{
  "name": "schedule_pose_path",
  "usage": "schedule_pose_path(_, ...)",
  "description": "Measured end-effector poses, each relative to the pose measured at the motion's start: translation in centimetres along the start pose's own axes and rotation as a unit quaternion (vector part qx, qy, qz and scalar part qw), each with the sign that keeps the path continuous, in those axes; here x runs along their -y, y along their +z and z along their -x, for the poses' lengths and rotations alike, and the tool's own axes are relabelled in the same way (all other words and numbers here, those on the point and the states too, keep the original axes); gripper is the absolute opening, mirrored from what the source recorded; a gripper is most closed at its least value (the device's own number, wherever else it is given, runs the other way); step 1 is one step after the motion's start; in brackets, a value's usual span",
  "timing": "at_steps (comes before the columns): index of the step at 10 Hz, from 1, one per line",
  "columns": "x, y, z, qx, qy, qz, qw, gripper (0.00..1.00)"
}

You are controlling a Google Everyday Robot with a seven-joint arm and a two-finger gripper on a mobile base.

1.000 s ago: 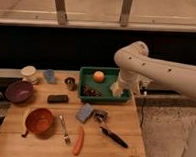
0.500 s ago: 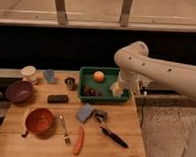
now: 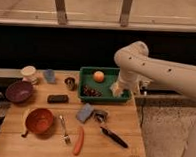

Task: Wipe red bowl with sponge

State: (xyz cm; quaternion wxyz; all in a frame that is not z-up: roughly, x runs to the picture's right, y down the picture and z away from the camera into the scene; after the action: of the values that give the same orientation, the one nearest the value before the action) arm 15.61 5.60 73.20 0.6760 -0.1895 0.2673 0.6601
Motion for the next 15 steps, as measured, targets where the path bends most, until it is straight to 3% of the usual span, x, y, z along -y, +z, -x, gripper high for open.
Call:
schedule_pose_path(3, -0.6, 0.7, -0.2, -0.007, -0.006, 0.007, 0.9999, 0.69)
schedule_pose_path(7, -4.3, 3.2, 0.3, -0.018, -0.032, 0.037, 0.9986, 0.69)
schedule_pose_path(9, -7.2, 4.4, 0.9, -0.027, -0.052, 0.055, 0.9968, 0.69)
schedule_pose_path(11, -10.7, 5.5, 0.8, -0.038, -0.075, 0.062, 0.9946, 0.69)
schedule_pose_path(15, -10.5, 5.6, 0.8, -0.040, -0.073, 0.061, 0.9946, 0.69)
